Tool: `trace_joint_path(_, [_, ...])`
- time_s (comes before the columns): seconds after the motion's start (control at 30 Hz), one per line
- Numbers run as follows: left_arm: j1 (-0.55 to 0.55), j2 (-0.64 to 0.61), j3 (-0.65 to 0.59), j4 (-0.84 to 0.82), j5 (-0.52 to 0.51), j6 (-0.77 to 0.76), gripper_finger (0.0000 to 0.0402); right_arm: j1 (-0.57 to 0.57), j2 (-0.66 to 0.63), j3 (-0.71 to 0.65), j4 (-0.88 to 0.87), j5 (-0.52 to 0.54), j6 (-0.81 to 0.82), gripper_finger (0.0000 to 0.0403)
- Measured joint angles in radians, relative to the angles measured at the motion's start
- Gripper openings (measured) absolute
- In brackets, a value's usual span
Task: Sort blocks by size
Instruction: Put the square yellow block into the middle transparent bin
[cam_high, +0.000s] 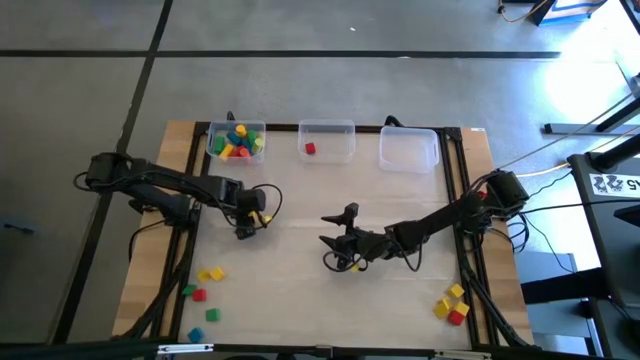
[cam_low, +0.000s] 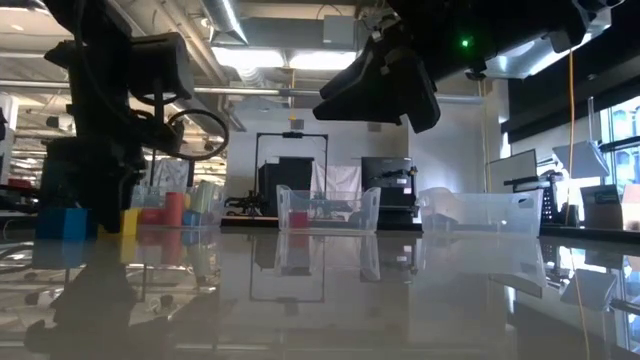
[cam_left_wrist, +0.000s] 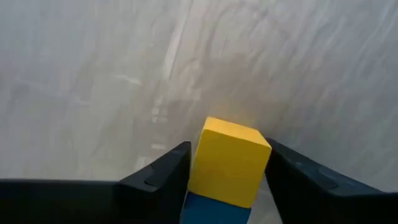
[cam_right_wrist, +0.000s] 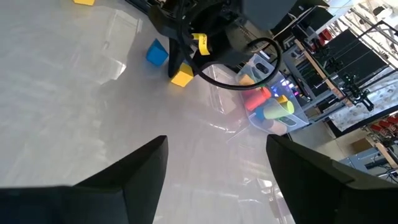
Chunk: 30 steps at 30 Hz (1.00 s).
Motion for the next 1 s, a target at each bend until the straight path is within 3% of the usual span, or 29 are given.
trace_joint_path(0.2, [0.000, 0.000, 0.001, 0.026, 0.000, -0.001, 0.0128, 0.000, 0.000, 0.000, -0.004, 0.000, 0.000, 0.0278])
trace_joint_path(0.57, [0.000, -0.003, 0.052, 0.084, 0.000, -0.023, 0.0149, 0.000, 0.000, 0.000, -0.006, 0.000, 0.001, 0.0278])
trace_joint_path(0.77, [0.025, -0.003, 0.069, 0.309, -0.008, 0.040, 0.0140, 0.000, 0.000, 0.000, -0.006, 0.000, 0.001, 0.0278])
trace_joint_path(1.0, [0.095, -0.003, 0.069, 0.573, -0.120, 0.085, 0.0150, 0.001, 0.000, 0.000, -0.007, 0.000, 0.001, 0.0278])
